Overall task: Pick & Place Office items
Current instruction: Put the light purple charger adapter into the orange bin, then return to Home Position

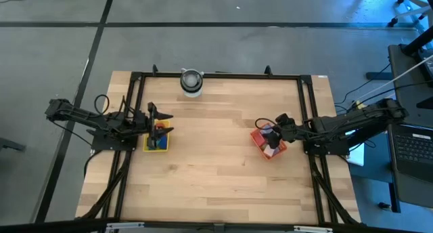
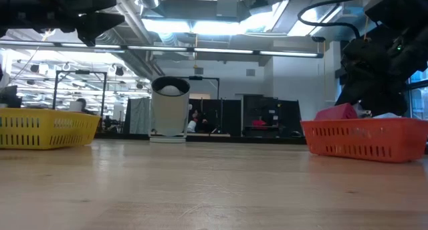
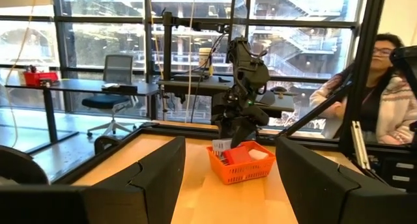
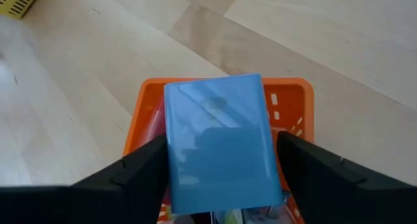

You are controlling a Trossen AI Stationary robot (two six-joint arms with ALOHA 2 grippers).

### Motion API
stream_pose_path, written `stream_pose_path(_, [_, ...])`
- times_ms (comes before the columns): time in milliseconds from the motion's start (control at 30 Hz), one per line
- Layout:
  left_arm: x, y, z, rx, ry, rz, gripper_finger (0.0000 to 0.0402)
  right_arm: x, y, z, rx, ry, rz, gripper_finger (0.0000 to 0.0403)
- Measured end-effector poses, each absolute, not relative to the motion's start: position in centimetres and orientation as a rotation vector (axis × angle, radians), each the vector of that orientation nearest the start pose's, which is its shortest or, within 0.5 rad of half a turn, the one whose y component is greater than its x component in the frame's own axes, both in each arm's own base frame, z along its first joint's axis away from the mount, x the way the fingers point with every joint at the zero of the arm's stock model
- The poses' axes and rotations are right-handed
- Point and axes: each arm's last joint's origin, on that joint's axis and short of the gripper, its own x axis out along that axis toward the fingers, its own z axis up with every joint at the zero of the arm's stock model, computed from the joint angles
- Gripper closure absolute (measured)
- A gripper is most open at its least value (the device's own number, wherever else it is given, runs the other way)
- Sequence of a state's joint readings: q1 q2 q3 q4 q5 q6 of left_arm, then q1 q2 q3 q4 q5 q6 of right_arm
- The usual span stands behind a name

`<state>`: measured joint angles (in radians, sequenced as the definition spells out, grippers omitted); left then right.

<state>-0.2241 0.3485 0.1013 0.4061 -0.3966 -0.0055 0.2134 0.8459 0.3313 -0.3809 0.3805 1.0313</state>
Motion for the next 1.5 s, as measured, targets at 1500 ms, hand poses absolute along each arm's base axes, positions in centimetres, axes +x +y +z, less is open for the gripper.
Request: stream_pose_path(1500, [11.7, -1.6, 20.5, -0.089, -0.139, 0.152, 0.0167, 14.9, 1.6, 17.9, 0.643, 0.626, -0.663, 0.0114])
